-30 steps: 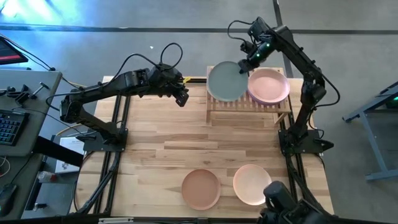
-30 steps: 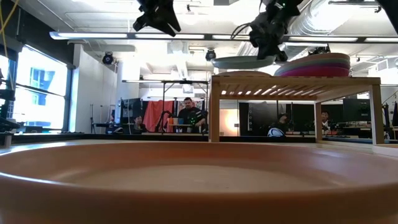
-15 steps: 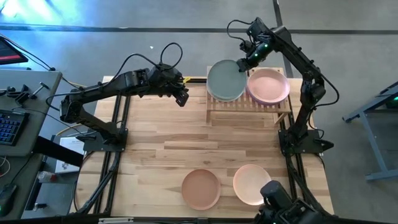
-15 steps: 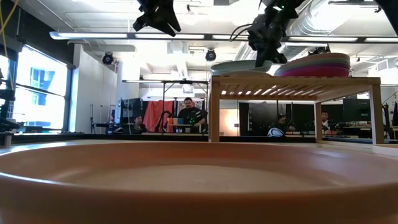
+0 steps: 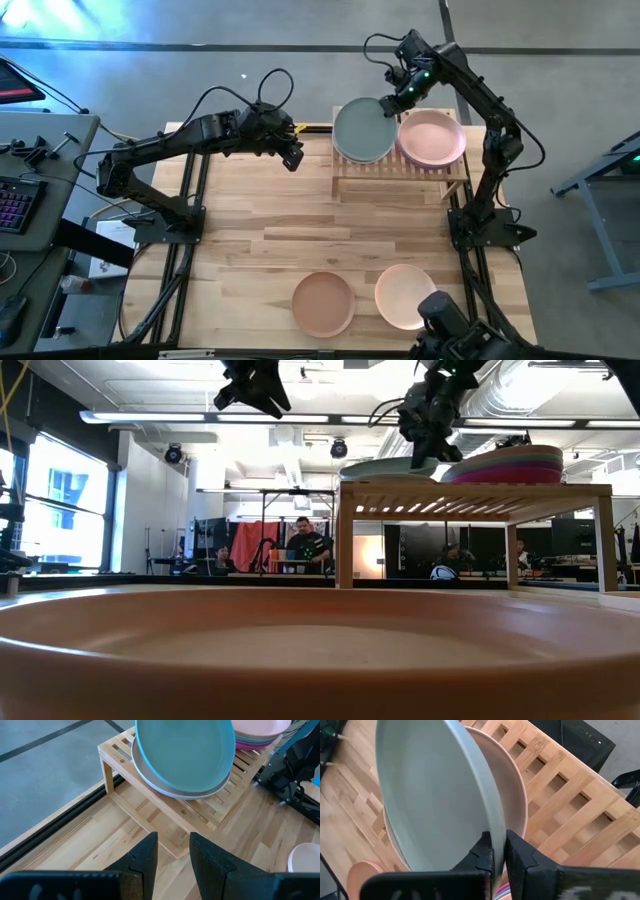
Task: Place and stack plates onto a shelf
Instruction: Stack the blue plate on the gray plate on the shelf, then stack the white plate on the blue plate on the shelf
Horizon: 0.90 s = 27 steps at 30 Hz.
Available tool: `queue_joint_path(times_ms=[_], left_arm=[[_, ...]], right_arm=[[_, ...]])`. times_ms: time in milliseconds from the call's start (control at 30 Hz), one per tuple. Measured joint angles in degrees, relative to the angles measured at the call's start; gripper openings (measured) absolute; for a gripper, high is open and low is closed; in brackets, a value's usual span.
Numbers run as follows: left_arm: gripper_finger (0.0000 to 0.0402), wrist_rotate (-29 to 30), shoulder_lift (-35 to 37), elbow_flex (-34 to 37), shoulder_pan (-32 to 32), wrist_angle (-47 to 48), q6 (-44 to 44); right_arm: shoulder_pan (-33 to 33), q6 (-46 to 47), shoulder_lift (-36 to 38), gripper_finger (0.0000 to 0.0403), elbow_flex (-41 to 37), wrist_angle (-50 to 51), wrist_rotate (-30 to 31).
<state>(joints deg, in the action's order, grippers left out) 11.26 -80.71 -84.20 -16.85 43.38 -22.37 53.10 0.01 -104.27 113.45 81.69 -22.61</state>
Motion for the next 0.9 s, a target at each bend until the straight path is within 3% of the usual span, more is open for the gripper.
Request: queue_joint_path(times_ms=[333,533,800,900], left_arm=[[0.0104,0.01,0.00,0.02,0.01,0.01,0.00],[0.0104,0.01,0.00,0.02,0.01,0.02,0.02],[0.0104,-0.42,0.00,0.02,0.00,0.52,0.01],[0.0104,-2.47,0.00,0.02,0.06,2.68,0.02]], right_arm=[[-0.36,-0.05,0.00,0.0074,0.02,-0.09,2.79],[-0.36,-0.15,-0.02,0.0092,0.04,-0.61,3.50],[-0.11,0.00,-0.02,0.0094,0.04,-0.61,0.89],[-0.11,0.04,-0.02,0.0094,0.04,0.35,-4.14]])
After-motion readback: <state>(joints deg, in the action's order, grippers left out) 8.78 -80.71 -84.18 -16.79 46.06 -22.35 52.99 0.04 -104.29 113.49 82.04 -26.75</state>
